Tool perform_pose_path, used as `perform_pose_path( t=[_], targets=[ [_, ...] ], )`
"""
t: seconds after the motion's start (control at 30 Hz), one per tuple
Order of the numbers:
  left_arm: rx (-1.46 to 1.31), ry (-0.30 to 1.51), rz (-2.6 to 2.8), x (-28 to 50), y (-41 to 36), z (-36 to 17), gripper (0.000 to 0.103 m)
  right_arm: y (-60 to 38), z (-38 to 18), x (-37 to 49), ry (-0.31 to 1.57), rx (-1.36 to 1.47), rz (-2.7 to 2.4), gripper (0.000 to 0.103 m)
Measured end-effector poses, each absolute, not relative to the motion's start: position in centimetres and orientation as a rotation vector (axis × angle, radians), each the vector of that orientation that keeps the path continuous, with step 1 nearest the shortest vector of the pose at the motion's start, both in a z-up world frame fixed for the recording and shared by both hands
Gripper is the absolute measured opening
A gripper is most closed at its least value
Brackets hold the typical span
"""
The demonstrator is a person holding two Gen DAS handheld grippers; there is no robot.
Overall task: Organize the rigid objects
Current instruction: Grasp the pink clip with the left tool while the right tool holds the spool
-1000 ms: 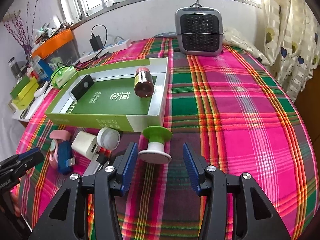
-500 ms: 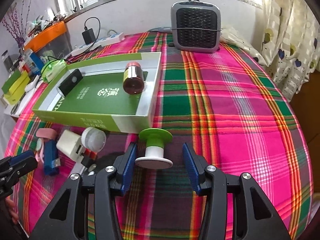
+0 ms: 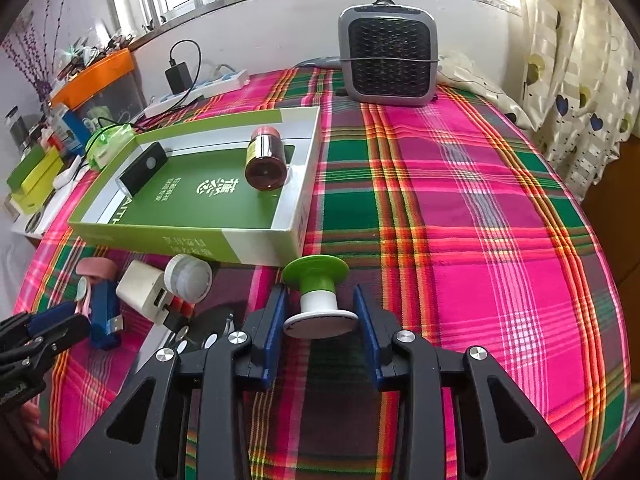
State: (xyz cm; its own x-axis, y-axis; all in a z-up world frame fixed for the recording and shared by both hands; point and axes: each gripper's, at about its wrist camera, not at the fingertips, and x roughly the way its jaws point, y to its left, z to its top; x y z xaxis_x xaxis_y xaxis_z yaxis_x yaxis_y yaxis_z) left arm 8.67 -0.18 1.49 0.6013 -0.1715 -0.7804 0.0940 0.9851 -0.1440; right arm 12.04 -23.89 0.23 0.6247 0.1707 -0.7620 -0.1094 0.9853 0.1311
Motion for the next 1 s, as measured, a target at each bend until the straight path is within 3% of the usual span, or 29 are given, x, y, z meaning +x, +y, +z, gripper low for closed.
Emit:
perform_pose_path(
  t=[1.0],
  targets=[
    [-0.050, 0.914, -0.105, 10.6, -0.1, 0.9, 0.040, -24.3, 0.2, 12.0, 0.878, 0.107, 0.178, 0.035]
  ],
)
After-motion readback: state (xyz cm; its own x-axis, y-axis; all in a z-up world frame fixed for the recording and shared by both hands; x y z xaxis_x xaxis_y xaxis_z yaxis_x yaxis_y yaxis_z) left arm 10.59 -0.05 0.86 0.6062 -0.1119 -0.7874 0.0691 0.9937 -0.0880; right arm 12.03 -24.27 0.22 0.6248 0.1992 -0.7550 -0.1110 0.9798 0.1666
